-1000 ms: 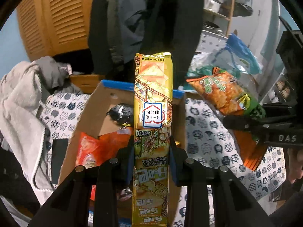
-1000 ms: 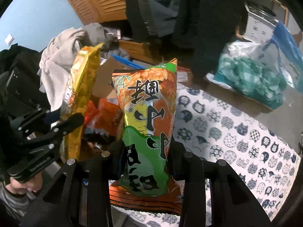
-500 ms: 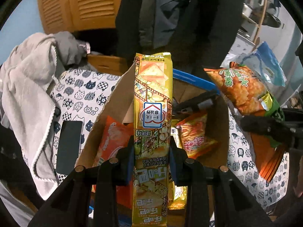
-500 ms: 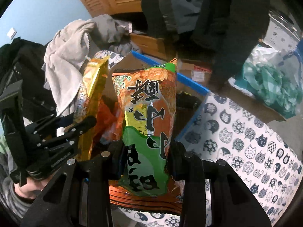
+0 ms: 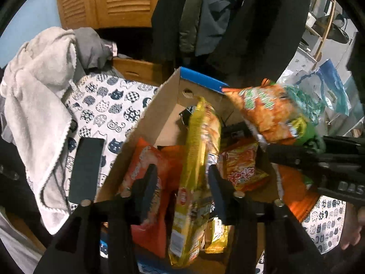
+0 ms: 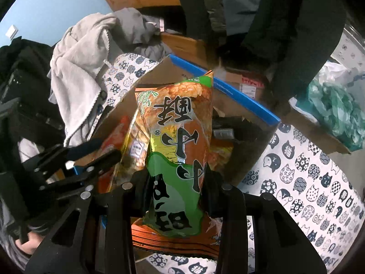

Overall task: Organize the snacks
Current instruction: 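Open both tools to drop the two snacks into the box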

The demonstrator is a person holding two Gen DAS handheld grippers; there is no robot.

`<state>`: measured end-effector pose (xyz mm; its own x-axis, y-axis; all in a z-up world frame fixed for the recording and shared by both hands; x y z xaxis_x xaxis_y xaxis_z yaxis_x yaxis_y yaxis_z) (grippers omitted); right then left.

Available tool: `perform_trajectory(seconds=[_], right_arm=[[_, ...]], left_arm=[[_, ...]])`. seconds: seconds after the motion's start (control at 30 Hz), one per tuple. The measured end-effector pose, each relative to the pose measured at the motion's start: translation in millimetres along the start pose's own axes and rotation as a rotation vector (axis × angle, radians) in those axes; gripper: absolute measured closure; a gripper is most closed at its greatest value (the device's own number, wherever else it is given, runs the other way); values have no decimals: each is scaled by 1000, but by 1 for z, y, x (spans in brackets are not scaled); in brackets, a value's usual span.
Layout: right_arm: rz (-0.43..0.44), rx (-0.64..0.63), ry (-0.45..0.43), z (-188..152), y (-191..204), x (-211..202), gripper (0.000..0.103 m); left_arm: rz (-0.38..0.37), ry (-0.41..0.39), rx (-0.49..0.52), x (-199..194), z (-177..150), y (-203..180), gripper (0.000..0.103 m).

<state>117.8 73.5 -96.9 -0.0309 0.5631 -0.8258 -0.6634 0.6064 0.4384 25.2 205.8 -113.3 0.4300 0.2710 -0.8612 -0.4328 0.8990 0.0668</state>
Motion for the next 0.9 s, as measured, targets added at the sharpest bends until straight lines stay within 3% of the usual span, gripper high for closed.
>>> perform_trajectory(seconds=[0.13,0.27,0.47,0.57,0.67,0.9], right_arm=[[23,11,6,0,0,5,62],[28,-2,-27,-4,2,-5,44],[11,-1,-73,-13,-1,-34,35],[-28,-10,-98,-21,-3,-52,33],[-60,-29,-122,-31,-2,-67,28],[-121,-49,-179,-60,-9,-104,27]], left_arm=[[16,-20,6,-9,-1,3,42],[25,-13,12,-13,-5,5,38],[-1,-8,32,-28,-6,-1,35],[8,-41,63,-42,-7,-9,28],[16,-67,85,-53,-7,-15,27],[-2,-78,82,-72,-10,-26,23]])
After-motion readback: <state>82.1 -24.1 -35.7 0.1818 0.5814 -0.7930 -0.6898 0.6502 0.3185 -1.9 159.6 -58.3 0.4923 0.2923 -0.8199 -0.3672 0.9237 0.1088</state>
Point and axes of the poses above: each gripper's, at about its wrist camera, not at the fingertips, and x roughly the way its jaws point, y to its left, z to its top, the point moved 2 cm from there along x, roughly the way its jaws point, and after that the axes turned 10 degrees about z, right-handed, at the moved point
